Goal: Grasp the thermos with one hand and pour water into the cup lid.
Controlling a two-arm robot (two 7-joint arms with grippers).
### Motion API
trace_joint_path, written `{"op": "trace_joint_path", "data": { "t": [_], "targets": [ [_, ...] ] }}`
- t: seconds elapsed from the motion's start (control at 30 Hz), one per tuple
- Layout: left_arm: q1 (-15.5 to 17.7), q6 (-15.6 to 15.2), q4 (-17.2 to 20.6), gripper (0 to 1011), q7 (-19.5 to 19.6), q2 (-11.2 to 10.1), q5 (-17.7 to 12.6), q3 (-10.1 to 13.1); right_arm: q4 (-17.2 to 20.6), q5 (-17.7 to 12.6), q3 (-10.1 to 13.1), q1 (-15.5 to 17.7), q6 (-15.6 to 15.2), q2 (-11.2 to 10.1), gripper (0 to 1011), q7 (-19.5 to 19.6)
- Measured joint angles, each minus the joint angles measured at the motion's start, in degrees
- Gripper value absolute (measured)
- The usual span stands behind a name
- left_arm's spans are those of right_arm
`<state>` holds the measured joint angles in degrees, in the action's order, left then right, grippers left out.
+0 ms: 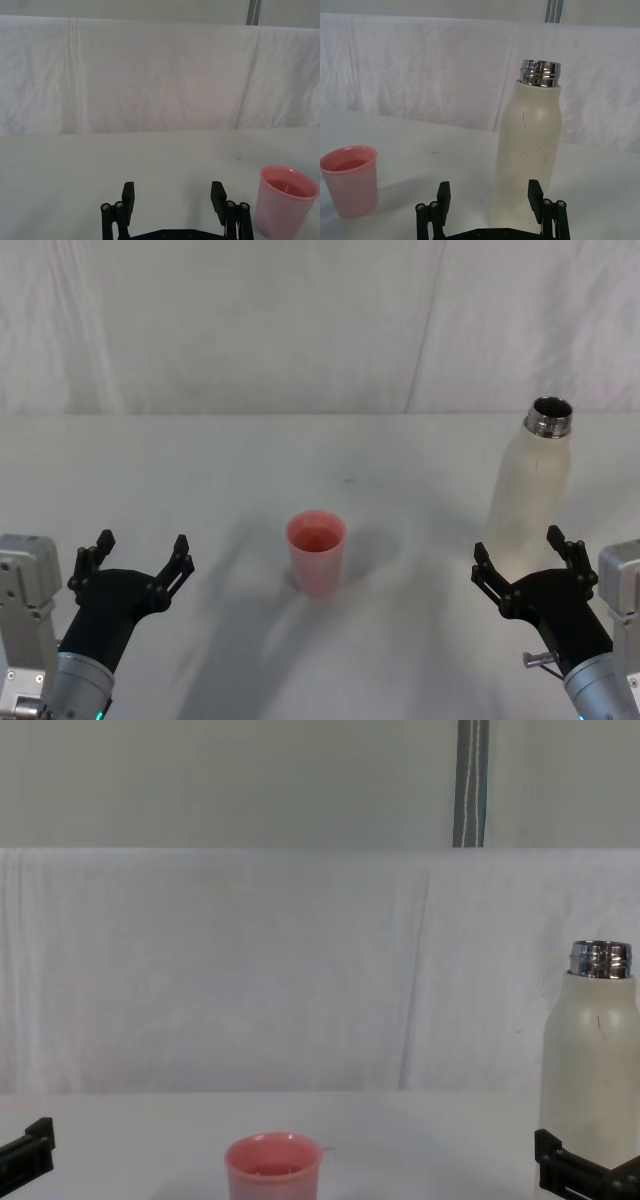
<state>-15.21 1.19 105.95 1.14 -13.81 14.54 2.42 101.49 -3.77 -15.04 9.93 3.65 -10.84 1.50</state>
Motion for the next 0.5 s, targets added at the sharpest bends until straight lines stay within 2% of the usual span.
{"op": "trace_joint_path", "data": {
  "t": [0.5],
  "targets": [
    [0.0,0.0,0.0,1001,0.0,0.0,0.0,0.0,0.0,0.0,0.0,0.0,0.0,0.0,1000,0.0]
  ]
}}
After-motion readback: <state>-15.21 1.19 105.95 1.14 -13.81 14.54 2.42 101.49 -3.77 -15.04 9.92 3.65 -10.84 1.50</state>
